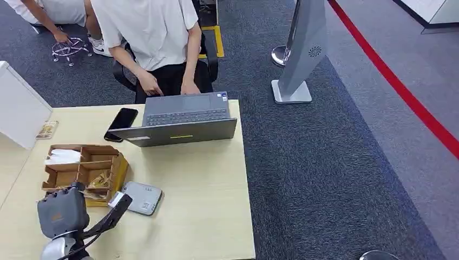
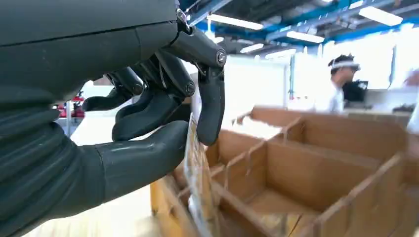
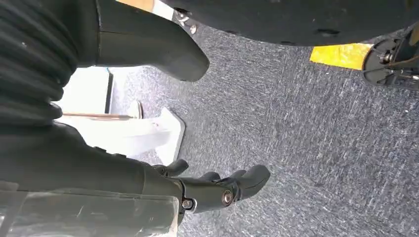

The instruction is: Pass the card to the sensor for recognition and then transmit it.

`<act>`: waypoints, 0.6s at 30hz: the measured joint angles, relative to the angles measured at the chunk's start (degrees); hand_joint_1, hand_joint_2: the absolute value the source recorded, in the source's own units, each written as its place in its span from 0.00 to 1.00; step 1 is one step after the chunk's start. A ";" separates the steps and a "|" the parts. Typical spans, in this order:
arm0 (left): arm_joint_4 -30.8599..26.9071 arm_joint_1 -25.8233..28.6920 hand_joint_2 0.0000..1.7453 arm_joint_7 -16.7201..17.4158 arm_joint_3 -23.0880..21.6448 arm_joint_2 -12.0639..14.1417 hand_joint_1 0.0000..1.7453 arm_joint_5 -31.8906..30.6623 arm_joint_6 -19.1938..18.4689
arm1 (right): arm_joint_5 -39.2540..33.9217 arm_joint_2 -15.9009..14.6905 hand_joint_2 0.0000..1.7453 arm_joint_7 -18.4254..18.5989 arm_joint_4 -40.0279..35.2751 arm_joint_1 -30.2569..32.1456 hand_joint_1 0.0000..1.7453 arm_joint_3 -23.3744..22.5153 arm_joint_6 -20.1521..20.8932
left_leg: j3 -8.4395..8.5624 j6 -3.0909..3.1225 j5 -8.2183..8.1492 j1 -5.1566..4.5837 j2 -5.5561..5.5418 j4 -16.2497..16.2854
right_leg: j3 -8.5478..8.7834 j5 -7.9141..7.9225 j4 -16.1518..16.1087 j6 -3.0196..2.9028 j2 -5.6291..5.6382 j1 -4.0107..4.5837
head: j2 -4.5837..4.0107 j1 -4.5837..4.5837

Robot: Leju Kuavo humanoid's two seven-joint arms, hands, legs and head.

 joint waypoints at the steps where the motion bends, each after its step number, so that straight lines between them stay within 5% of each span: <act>1: -1.73 0.53 1.00 0.00 -0.83 0.24 1.00 -0.13 -0.18 | 0.00 0.00 1.00 0.00 0.00 0.00 0.00 -0.15 -0.02 | 0.00 0.00 0.00 0.00 0.00 0.00 | -0.01 0.00 0.00 0.00 0.00 0.00 | 0.00 -0.02; 13: -16.10 2.89 1.00 -0.35 -10.64 4.48 1.00 1.90 -2.30 | -0.57 0.00 1.00 -0.42 0.00 0.02 0.00 -2.32 -0.63 | 0.01 0.00 0.00 0.00 0.00 0.00 | -0.01 0.00 0.00 0.00 0.00 0.00 | 0.00 -0.02; 18: -17.13 -2.66 1.00 1.46 -11.67 6.05 1.00 4.57 -4.69 | 0.76 0.00 1.00 -0.59 0.00 -0.04 0.00 -2.38 -0.33 | 0.02 -0.02 0.05 0.01 -0.01 0.00 | 0.00 0.03 0.00 -0.02 -0.02 0.00 | 0.00 -0.02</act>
